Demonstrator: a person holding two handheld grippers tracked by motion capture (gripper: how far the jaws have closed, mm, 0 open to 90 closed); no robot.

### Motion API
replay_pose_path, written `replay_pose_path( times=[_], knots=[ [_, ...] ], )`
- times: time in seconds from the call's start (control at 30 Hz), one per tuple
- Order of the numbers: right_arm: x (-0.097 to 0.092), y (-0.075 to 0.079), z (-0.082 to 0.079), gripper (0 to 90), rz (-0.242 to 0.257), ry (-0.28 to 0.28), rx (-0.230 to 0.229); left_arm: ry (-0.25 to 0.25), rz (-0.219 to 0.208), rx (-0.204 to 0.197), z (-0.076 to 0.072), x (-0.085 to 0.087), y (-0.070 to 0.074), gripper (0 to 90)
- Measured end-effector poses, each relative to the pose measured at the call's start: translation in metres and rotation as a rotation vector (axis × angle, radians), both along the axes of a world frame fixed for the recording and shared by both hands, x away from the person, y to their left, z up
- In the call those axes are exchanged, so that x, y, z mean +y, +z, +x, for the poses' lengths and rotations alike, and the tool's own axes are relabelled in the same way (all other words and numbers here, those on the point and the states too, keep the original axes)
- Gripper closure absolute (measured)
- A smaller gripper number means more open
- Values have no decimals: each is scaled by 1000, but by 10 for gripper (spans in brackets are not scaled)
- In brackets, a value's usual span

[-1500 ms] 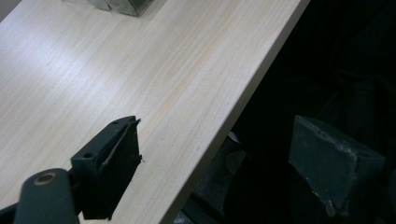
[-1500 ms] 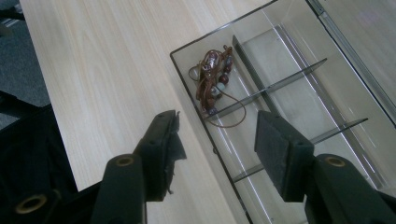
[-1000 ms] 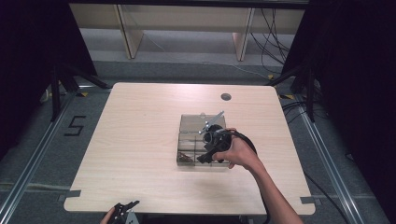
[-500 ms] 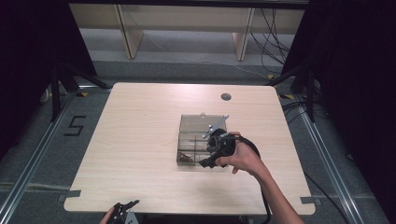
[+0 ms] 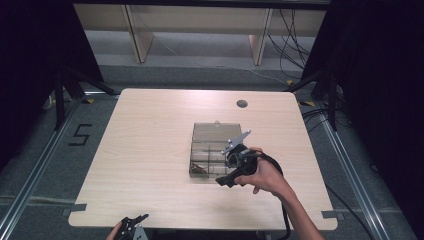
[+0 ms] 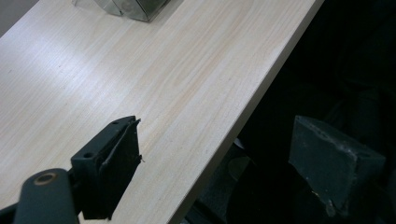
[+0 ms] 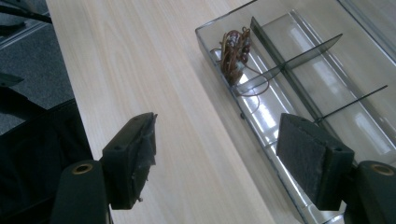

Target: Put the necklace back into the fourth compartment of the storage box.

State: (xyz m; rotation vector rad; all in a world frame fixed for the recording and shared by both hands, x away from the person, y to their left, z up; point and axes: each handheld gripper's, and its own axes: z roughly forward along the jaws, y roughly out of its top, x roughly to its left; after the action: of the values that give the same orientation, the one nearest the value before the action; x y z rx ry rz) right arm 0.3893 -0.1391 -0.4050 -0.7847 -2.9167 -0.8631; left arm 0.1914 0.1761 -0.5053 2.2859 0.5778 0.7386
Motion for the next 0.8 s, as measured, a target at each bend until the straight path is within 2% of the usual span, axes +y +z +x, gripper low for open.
replay_pose_path(
  times=[0.03, 0.07, 0.1, 0.13, 0.2, 0.23, 0.27, 0.3, 0.37, 0.47, 0.53, 0.57, 0.67, 0.73, 0.8],
  knots=[
    [-1, -1, -1, 297, -2, 4, -4, 7, -18, -1, -1, -1, -1, 157],
    [-2, -2, -2, 296, 7, 3, 10, 15, -18, -18, -1, -2, -2, 157],
    [-3, -2, -3, 293, 8, 1, 6, 12, -18, -14, 0, -1, -2, 157],
    [-4, -3, -4, 283, 5, -2, 7, 7, 2, -8, 0, 0, 0, 157],
    [-5, -6, -6, 274, 5, -5, 3, 9, -26, -4, -1, -1, -2, 157],
    [-5, -7, -8, 272, 5, -7, -1, 1, -5, -5, 0, 0, -1, 157],
    [-6, -8, -8, 270, 8, 11, -13, -1, -16, -6, 0, 0, -1, 157],
    [-7, -9, -9, 270, 12, -1, -14, 4, -32, -1, 0, 0, -2, 157],
    [-9, -11, -14, 273, 19, -12, 2, 13, -36, -11, 0, -1, -3, 157],
    [-11, -13, -19, 270, 17, -16, -8, 13, -41, -6, 0, 0, -2, 157],
    [-13, -15, -21, 269, 35, -3, -14, 6, 2, -7, 1, 2, -1, 157],
    [-14, -15, -22, 268, 28, -8, -30, 7, 1, -8, 1, 1, -1, 157],
    [-16, -19, -25, 267, 36, 4, -29, 8, 3, -20, 2, 1, -1, 157],
    [-16, -20, -26, 267, 27, 8, -29, 10, -20, -9, 1, 2, -1, 157],
    [-15, -21, -27, 267, 33, 5, -38, 9, -19, -12, 1, 2, -1, 157]
  ],
)
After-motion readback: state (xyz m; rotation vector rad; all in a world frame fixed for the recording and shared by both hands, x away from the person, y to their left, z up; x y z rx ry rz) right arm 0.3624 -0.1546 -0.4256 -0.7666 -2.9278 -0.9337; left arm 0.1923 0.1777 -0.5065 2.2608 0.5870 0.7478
